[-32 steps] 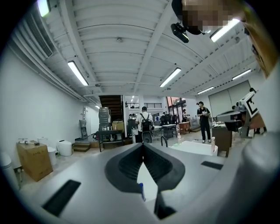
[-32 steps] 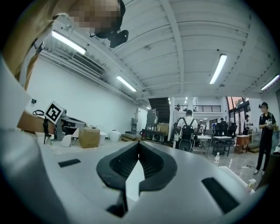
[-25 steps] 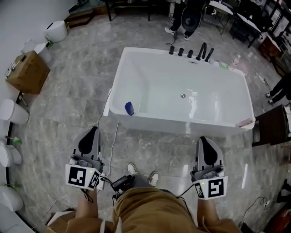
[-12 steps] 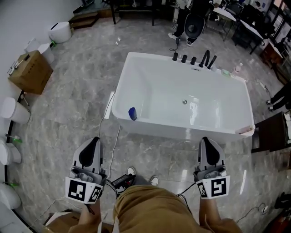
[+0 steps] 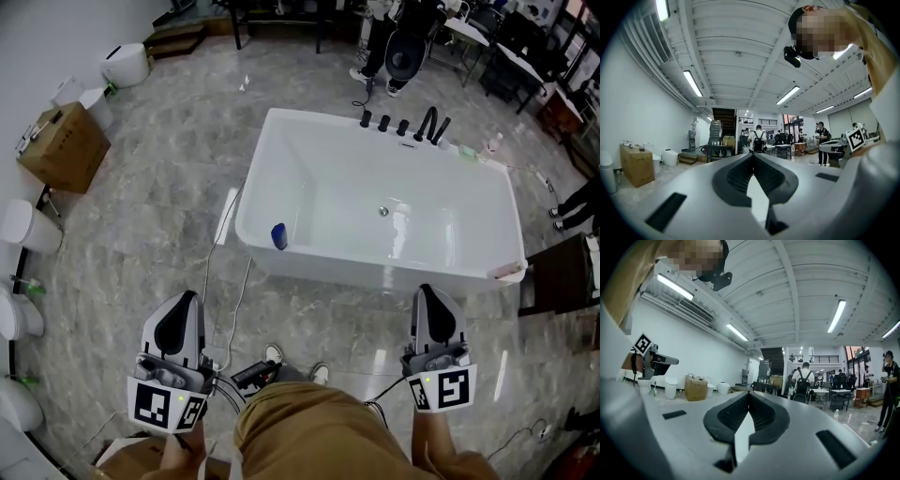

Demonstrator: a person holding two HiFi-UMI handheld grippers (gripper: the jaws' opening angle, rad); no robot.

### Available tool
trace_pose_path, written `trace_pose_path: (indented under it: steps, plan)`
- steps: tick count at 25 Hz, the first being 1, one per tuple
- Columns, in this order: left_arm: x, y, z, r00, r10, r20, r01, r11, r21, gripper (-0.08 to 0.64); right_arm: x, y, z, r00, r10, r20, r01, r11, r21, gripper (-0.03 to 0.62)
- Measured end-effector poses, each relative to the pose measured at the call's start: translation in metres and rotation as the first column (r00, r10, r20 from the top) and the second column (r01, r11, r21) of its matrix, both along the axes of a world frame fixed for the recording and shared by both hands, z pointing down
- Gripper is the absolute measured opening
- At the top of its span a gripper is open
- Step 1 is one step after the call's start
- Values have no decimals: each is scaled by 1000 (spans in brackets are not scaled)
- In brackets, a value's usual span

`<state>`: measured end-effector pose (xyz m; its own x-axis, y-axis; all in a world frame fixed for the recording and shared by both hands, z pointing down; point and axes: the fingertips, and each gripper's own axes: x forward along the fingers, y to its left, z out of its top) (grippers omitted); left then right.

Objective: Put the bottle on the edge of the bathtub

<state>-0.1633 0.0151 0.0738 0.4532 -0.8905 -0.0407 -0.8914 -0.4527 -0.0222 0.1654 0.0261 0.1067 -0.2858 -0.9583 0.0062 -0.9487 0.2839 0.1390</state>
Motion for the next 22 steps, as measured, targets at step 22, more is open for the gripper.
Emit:
trace_pose_path:
  steps: [22]
  plan:
    - [-23,-9,8,1000,4,-4,-4,1000,25,6,-28,2,1,1000,8,15,-8,1000,-7,5]
